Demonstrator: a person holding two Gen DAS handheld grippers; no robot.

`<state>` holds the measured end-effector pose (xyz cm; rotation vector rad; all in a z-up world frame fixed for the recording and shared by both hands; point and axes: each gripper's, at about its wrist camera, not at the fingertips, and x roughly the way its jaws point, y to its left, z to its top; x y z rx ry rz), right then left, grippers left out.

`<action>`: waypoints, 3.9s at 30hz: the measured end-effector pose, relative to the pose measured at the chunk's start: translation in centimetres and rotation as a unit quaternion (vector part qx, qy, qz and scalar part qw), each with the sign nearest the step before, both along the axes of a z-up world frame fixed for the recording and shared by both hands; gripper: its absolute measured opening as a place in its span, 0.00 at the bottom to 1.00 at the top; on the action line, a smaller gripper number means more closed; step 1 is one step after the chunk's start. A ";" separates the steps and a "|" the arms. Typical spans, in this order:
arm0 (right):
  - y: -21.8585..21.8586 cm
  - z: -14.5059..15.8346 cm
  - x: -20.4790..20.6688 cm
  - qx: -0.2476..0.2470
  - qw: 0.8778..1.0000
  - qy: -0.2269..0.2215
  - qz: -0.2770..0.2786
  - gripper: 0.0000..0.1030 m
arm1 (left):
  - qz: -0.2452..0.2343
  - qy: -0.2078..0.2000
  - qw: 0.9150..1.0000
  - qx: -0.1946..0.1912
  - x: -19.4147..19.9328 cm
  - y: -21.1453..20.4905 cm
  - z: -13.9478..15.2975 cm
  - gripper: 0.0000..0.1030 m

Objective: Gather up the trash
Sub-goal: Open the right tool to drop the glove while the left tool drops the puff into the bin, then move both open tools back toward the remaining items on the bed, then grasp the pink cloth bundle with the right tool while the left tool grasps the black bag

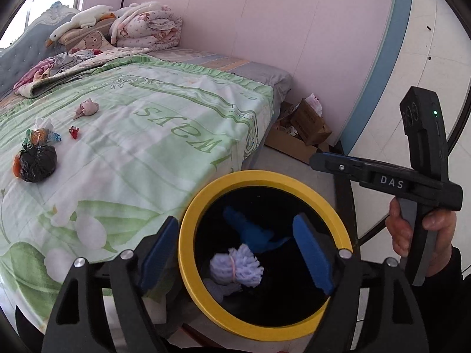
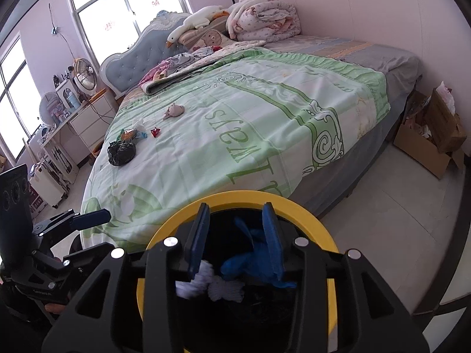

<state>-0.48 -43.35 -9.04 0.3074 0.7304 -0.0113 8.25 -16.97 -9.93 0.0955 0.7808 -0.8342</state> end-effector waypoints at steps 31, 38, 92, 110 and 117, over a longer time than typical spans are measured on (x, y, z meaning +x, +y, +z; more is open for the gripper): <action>7.3 4.6 13.3 -0.051 0.994 -0.059 0.074 0.57 | 0.202 -0.092 0.975 -0.016 9.3 13.4 3.5 0.91; 9.8 3.8 19.2 -0.054 0.993 -0.050 0.095 0.58 | 0.247 -0.071 0.966 -0.019 13.1 16.4 2.3 0.91; 23.0 -8.9 55.3 -0.176 0.969 0.067 0.163 0.34 | 0.204 0.016 0.978 -0.043 24.9 14.7 -5.4 0.22; 23.6 -3.9 48.0 -0.156 0.973 0.018 0.170 0.34 | 0.226 -0.008 0.972 -0.057 21.3 18.4 -2.7 0.21; 23.7 -1.5 43.0 -0.141 0.973 -0.008 0.181 0.34 | 0.249 -0.025 0.966 -0.059 19.1 20.2 -0.9 0.21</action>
